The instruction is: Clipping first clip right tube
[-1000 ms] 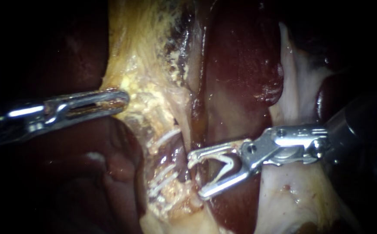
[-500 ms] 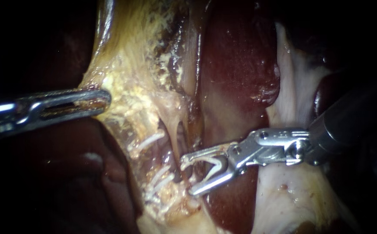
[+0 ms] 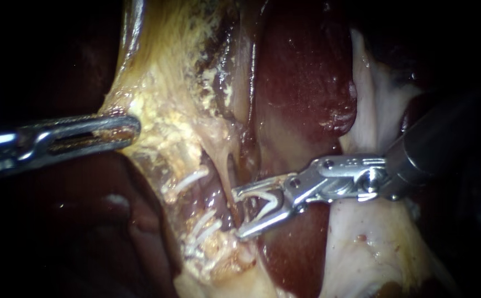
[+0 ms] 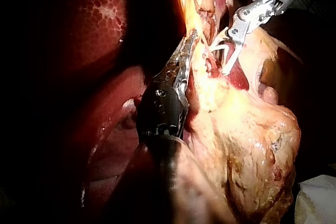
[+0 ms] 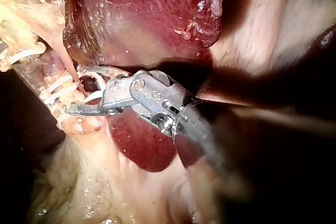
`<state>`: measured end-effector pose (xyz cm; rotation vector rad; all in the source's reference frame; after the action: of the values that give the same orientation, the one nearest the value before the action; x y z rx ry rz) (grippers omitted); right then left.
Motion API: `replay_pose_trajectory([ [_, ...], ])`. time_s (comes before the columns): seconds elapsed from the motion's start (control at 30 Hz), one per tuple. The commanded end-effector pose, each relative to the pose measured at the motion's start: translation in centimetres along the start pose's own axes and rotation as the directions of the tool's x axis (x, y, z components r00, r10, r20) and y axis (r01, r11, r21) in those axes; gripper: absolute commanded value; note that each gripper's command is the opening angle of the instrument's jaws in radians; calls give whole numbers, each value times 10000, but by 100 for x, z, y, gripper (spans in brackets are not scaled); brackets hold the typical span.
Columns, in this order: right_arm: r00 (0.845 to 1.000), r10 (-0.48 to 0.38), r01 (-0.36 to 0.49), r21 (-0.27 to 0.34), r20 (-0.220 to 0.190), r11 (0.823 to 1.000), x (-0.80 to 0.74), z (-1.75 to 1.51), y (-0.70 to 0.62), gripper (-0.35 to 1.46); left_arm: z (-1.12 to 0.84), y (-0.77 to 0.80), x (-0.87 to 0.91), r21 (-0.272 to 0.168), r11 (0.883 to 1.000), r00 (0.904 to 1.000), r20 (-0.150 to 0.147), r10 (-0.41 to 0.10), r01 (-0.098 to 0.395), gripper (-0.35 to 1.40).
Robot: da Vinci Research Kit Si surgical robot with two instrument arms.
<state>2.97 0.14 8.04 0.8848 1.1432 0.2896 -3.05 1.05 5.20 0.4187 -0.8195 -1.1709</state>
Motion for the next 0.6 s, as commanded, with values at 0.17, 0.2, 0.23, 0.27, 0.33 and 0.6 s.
replay_pose_trajectory([
  [0.17, 9989, 275, -240, 927, -366, 9954, -3, 2, -10, 53, 1, 1, 1, 2, 10000, 10000, 0, 1, -1, -35],
  [0.2, 9987, 304, -259, 1048, -414, 9942, -3, 2, -12, 53, 1, 1, 1, 3, 10000, 10000, -1, 1, -1, -35],
  [0.23, 9983, 325, -265, 1211, -478, 9923, -3, 2, -14, 53, 1, 1, 1, 4, 10000, 10000, -1, 2, -2, -35],
  [0.27, 9980, 355, -283, 1336, -522, 9906, -2, 2, -16, 53, 1, 1, 1, 5, 10000, 10000, -1, 2, -2, -35],
  [0.33, 9974, 418, -323, 1566, -581, 9871, -2, 2, -19, 53, 1, 2, 1, 5, 10000, 10000, -1, 3, -3, -35],
  [0.6, 9959, 476, -298, 2193, -764, 9752, 2, 23, -24, 51, 3, 2, 2, 1, 10000, 10000, 4, 9, -9, -35],
])
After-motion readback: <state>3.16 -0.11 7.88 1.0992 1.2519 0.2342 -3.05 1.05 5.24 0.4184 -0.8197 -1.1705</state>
